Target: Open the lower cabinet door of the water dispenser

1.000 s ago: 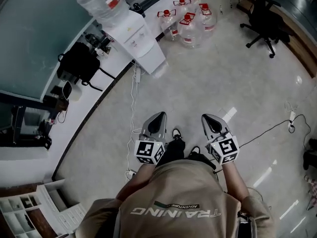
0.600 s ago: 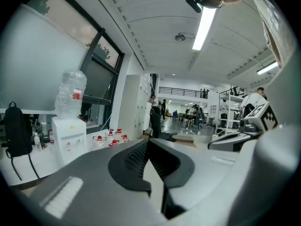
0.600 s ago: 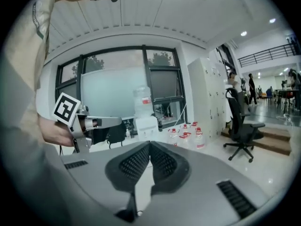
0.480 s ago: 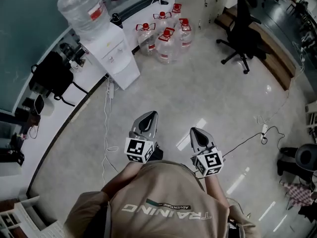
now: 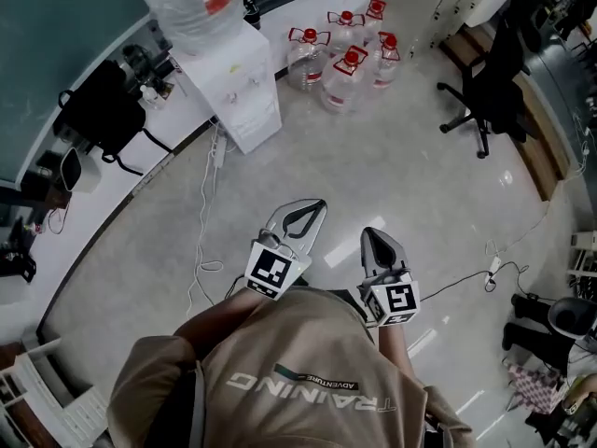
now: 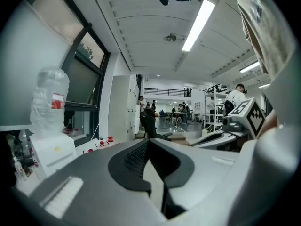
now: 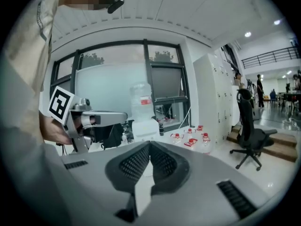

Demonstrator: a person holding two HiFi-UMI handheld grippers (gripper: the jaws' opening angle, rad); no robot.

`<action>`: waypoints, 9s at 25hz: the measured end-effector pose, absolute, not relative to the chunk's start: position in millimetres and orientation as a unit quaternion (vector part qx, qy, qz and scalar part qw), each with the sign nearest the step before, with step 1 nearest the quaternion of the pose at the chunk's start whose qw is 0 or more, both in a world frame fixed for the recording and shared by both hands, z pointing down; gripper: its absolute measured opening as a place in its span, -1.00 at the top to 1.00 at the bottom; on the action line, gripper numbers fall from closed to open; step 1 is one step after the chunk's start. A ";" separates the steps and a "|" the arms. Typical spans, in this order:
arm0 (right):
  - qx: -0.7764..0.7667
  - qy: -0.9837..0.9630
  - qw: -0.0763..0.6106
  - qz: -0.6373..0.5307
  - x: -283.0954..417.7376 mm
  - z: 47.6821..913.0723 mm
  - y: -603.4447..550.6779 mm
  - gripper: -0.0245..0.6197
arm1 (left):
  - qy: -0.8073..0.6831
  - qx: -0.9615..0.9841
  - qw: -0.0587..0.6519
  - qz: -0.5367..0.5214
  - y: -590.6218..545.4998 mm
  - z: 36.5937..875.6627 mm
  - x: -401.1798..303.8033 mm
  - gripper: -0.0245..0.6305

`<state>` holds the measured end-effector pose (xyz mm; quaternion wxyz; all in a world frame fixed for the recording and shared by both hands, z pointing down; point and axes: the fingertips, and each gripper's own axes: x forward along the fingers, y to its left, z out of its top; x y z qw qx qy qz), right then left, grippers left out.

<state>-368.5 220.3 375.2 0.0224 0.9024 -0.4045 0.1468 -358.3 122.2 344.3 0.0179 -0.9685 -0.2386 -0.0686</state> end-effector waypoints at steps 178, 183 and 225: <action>0.468 -0.818 0.150 0.299 248.7 899.0 -143.7 0.90 | 0.509 -0.708 -0.347 -0.347 -201.2 1026.1 82.0 -0.06; 0.448 -0.830 0.160 0.291 228.5 893.7 -138.7 0.90 | 0.502 -0.702 -0.342 -0.371 -172.7 1026.2 57.3 0.17; 0.463 -0.818 0.180 0.291 1.1 879.6 -108.1 0.90 | 0.368 -0.729 -0.268 -0.511 -139.6 1035.2 -218.9 0.50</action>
